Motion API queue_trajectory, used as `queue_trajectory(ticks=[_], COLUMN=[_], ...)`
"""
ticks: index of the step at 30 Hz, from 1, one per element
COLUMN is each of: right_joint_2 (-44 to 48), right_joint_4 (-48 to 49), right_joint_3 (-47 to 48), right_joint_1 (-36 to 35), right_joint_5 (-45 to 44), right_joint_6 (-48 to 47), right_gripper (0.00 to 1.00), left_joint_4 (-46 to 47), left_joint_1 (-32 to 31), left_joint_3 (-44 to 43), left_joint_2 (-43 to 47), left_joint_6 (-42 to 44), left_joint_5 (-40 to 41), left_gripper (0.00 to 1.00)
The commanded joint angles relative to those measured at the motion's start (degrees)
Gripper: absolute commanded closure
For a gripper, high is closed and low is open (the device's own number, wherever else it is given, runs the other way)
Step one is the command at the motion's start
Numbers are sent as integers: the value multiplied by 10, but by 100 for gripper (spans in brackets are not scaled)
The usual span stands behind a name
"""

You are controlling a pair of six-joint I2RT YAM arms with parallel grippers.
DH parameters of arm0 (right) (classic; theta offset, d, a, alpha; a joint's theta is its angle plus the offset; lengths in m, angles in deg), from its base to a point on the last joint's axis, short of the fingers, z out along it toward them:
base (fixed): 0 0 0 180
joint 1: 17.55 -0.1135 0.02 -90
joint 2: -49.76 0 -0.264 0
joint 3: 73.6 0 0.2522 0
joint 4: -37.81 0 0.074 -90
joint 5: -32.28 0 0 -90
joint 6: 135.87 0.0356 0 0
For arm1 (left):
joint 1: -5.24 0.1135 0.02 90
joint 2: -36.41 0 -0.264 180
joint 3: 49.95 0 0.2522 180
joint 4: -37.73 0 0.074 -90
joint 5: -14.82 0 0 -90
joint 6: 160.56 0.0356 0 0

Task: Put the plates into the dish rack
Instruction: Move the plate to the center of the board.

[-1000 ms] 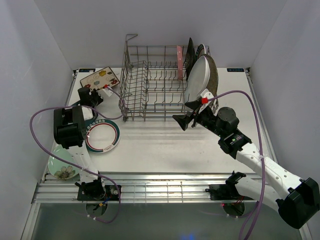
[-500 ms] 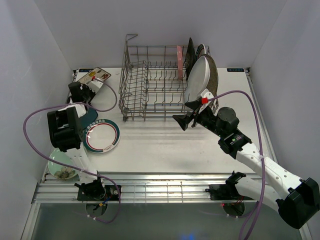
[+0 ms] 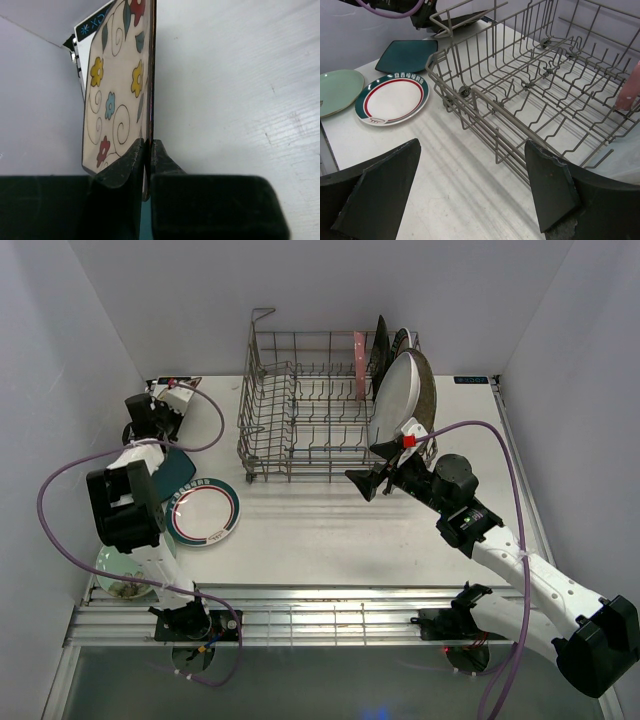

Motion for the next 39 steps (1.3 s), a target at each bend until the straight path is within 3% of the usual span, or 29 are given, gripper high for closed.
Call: queue_trajectory(ticks=[1,5,13,39], right_joint_2=[11,11,6,8], right_joint_4=[33,33,33,33], right_joint_3=[-4,-4,-1,-3], right_joint_1=[-2,-2,-2,-2], right_joint_5=[9,9,13,14], right_joint_6=[-9,-9,-7,-7], right_gripper=[10,10,10,10], left_joint_4=[-24,-107,-122,-338], left_joint_1=[4,4,4,2], left_joint_3=[-67,-113,-116,-372], left_joint_2=[48,36,51,33], left_joint_6=[-40,-50,-63,-189], left_joint_5=[-40,-59,-61,-60], left_gripper=[100,100,100,100])
